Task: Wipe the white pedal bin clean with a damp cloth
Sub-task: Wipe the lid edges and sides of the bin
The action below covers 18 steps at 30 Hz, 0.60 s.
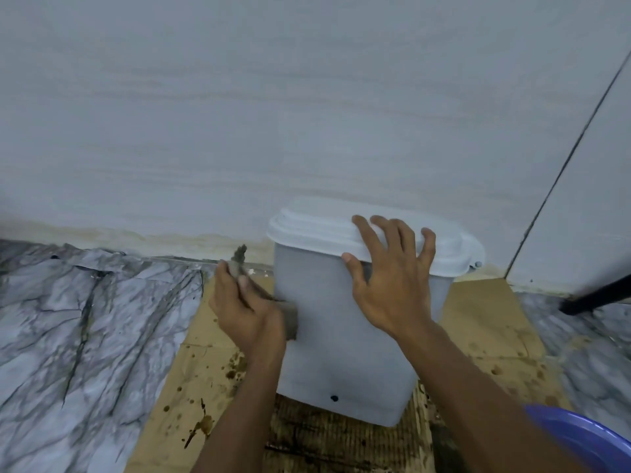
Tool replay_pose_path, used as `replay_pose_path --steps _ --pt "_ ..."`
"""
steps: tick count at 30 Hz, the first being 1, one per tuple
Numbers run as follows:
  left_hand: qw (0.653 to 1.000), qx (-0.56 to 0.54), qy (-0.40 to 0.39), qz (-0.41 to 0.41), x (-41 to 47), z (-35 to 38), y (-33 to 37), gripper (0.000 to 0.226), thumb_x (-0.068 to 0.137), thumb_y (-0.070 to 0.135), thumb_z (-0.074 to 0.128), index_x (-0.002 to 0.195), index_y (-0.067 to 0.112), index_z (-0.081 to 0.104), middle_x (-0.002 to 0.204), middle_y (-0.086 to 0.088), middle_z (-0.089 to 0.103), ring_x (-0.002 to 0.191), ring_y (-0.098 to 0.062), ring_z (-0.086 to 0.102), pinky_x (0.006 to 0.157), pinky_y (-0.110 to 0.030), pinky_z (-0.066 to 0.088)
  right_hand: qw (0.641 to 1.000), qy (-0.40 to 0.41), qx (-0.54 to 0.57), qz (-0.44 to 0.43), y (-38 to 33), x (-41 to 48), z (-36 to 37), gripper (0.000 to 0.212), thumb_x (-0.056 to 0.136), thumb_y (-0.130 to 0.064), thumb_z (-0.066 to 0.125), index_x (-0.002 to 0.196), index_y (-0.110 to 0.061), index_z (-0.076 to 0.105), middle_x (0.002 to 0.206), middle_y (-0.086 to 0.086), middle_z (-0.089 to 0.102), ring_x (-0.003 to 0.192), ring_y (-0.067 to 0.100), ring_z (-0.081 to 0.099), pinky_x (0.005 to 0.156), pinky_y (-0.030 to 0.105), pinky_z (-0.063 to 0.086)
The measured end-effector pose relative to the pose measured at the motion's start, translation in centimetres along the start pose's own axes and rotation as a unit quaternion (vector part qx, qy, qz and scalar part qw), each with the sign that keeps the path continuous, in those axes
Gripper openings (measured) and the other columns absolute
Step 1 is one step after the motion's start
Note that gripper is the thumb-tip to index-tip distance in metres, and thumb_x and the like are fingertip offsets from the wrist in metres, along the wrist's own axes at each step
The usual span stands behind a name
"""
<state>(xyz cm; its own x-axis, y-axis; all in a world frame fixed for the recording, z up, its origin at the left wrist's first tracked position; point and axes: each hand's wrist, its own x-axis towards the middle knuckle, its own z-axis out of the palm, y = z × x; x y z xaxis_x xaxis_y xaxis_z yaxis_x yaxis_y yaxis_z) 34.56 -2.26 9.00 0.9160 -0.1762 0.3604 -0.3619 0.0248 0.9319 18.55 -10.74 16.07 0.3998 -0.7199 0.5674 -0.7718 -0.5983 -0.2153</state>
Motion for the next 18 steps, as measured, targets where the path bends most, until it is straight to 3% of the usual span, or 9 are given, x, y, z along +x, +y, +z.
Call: replay_pose_path --steps 2,6,9,11,14,16,18 --pt "0.999 -0.043 -0.001 0.021 1.3 -0.9 3.7 0.046 0.108 0.029 0.045 0.152 0.016 0.046 0.148 0.007 0.051 0.14 -0.011 0.044 0.117 -0.044 0.04 1.0 -0.002 0.005 -0.001 -0.9 -1.5 -0.5 0.054 0.099 -0.051 0.044 0.149 -0.031 0.043 0.147 -0.002 0.047 0.139 0.025 0.038 0.119 0.056 0.012" --pt "0.965 -0.016 -0.182 0.188 2.2 -0.5 10.9 0.04 0.107 0.018 0.049 0.146 0.008 0.054 0.143 -0.007 0.058 0.134 -0.021 0.047 0.11 -0.025 0.039 0.999 0.01 0.028 -0.013 -2.4 -4.7 -2.5 0.052 0.097 -0.049 0.05 0.146 -0.032 0.047 0.147 -0.005 0.049 0.138 0.023 0.042 0.117 0.054 0.019" --pt "0.868 0.125 -0.383 0.291 2.7 1.4 12.1 0.03 0.106 0.022 0.046 0.126 0.009 0.065 0.126 -0.011 0.065 0.122 -0.032 0.054 0.101 -0.036 0.042 0.995 0.042 0.091 -0.017 -3.4 -7.2 -3.7 0.048 0.092 -0.04 0.057 0.138 -0.025 0.058 0.141 -0.006 0.057 0.133 0.02 0.049 0.116 0.047 0.023" --pt "0.8 0.207 -0.48 0.293 2.4 1.5 12.5 0.026 0.105 0.026 0.045 0.111 0.012 0.066 0.111 -0.008 0.067 0.11 -0.031 0.059 0.091 -0.036 0.043 0.989 0.061 0.134 -0.018 -3.8 -8.3 -4.3 0.044 0.088 -0.037 0.061 0.128 -0.019 0.065 0.133 -0.006 0.064 0.126 0.018 0.054 0.113 0.042 0.026" --pt "0.771 0.251 -0.521 0.266 1.9 -0.3 12.8 0.035 0.105 0.021 0.046 0.136 0.013 0.06 0.135 -0.006 0.063 0.126 -0.026 0.054 0.104 -0.032 0.038 0.974 0.076 0.215 -0.022 -3.7 -9.6 -5.4 0.035 0.084 -0.03 0.062 0.115 -0.018 0.072 0.124 -0.008 0.069 0.121 0.012 0.058 0.111 0.033 0.031" --pt "0.766 0.274 -0.524 0.252 1.6 -1.6 12.8 0.049 0.104 0.018 0.046 0.153 0.014 0.046 0.158 -0.005 0.045 0.145 -0.024 0.039 0.119 -0.029 0.025 0.953 0.084 0.291 0.003 -3.6 -10.0 -6.4 0.026 0.084 -0.021 0.064 0.107 -0.017 0.074 0.116 -0.009 0.07 0.116 0.007 0.059 0.108 0.024 0.036" --pt "0.765 0.274 -0.525 0.253 0.2 -2.6 13.3 0.052 0.105 0.019 0.046 0.157 0.016 0.038 0.165 -0.002 0.033 0.152 -0.02 0.029 0.122 -0.026 0.016 0.923 0.105 0.365 0.066 -3.5 -10.2 -7.7 0.021 0.083 -0.01 0.065 0.1 -0.016 0.074 0.107 -0.008 0.071 0.107 0.004 0.062 0.098 0.021 0.047"
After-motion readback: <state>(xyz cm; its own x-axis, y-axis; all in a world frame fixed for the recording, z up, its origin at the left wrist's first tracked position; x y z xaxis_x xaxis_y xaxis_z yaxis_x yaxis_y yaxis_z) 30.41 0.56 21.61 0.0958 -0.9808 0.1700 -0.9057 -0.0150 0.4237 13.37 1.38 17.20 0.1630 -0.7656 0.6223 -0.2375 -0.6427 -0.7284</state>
